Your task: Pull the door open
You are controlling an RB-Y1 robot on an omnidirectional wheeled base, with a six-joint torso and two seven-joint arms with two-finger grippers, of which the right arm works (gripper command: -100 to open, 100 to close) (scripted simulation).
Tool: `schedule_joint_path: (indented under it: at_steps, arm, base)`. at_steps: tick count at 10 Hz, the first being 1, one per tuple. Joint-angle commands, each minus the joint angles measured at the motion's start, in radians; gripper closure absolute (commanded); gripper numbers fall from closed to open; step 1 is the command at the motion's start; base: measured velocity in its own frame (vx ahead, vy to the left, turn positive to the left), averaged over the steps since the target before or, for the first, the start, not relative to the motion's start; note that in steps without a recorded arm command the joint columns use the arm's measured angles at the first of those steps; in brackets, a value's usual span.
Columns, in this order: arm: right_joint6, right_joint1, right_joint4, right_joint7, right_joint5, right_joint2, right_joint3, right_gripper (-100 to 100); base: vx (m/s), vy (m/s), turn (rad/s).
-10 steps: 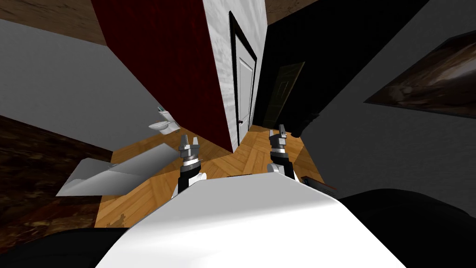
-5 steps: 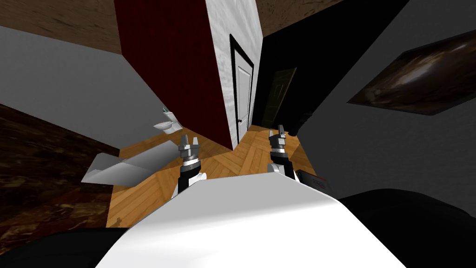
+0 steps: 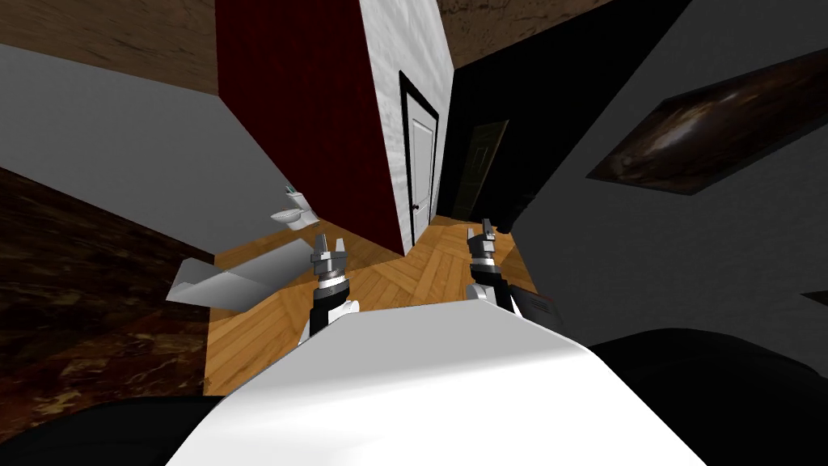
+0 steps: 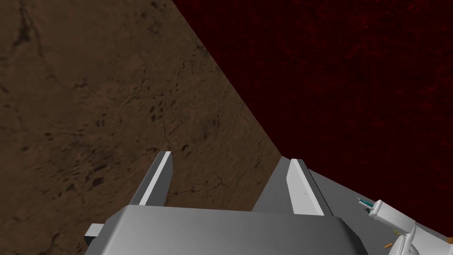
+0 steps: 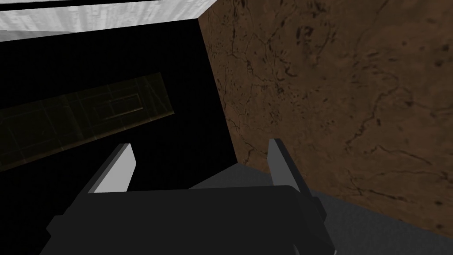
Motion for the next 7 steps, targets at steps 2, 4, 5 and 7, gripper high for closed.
schedule_joint_path:
  at_steps: [2, 4, 5, 7]
  arm:
    - [0.02, -0.006, 0.017, 0.012, -0.022, -0.011, -0.004, -100]
    - [0.036, -0.012, 0.033, 0.021, -0.042, -0.023, -0.01, -100]
    - [0.049, -0.017, 0.045, 0.028, -0.058, -0.03, -0.014, -100]
    - [0.076, -0.027, 0.071, 0.042, -0.092, -0.043, -0.024, -100]
  base:
    - [-0.216, -0.064, -0.004]
    - [-0.263, -0.057, -0.013]
    - [-0.263, -0.063, -0.025]
    - [-0.22, -0.114, -0.029]
